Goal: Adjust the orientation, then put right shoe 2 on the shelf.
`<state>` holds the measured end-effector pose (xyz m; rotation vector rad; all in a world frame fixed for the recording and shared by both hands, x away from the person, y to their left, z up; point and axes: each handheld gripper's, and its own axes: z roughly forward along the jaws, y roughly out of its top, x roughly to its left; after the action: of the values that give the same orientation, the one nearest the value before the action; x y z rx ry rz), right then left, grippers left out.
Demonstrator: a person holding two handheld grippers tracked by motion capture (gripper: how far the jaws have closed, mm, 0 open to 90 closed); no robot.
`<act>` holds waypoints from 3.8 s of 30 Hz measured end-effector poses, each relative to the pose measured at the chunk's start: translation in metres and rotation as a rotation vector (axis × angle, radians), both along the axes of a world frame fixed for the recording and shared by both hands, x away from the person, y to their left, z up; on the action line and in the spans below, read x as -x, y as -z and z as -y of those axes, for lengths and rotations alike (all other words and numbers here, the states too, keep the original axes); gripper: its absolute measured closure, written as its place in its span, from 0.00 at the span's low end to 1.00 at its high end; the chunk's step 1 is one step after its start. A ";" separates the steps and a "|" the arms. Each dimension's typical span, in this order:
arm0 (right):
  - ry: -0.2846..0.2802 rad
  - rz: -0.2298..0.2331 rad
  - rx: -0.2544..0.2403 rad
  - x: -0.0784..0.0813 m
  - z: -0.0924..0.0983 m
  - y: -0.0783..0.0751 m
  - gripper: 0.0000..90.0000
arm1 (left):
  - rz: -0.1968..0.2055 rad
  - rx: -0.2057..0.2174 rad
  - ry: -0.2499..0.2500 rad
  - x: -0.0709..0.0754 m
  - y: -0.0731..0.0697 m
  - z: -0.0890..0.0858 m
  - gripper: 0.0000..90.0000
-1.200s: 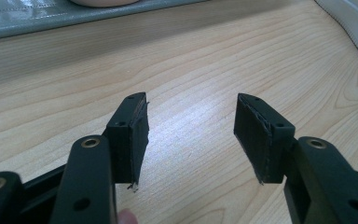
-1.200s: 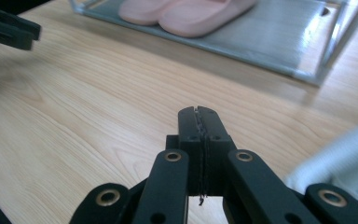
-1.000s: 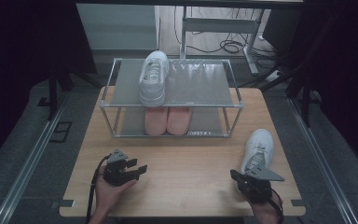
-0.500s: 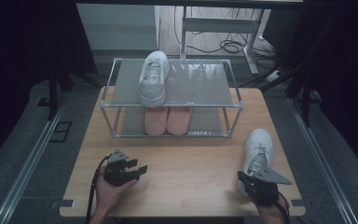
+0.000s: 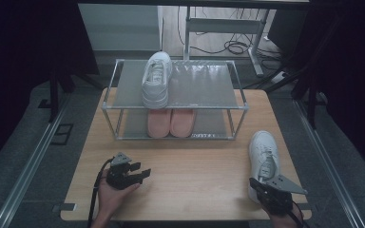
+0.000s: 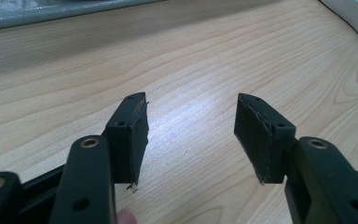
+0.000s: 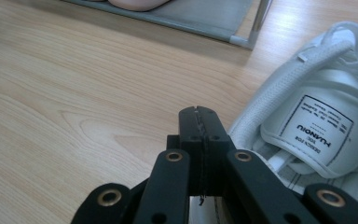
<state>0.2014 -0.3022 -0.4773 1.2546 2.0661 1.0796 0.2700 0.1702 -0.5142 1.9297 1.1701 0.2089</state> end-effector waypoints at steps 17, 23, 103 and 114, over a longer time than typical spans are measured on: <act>0.057 -0.016 -0.018 0.009 0.031 0.004 1.00 | -0.008 -0.001 0.004 -0.001 0.002 0.001 0.50; 0.085 -0.007 -0.023 0.010 0.043 0.004 1.00 | -0.010 -0.003 0.005 -0.001 0.002 0.001 0.50; 0.045 -0.037 -0.126 -0.055 0.129 -0.035 0.77 | -0.020 -0.005 0.008 -0.001 0.003 0.001 0.49; 0.042 -0.092 -0.096 -0.060 0.130 -0.028 0.71 | -0.021 -0.007 0.011 -0.001 0.003 0.001 0.49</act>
<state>0.2611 -0.4318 -0.4493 1.4120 2.0670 1.1332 0.2710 0.1688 -0.5173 1.9482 1.1739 0.1875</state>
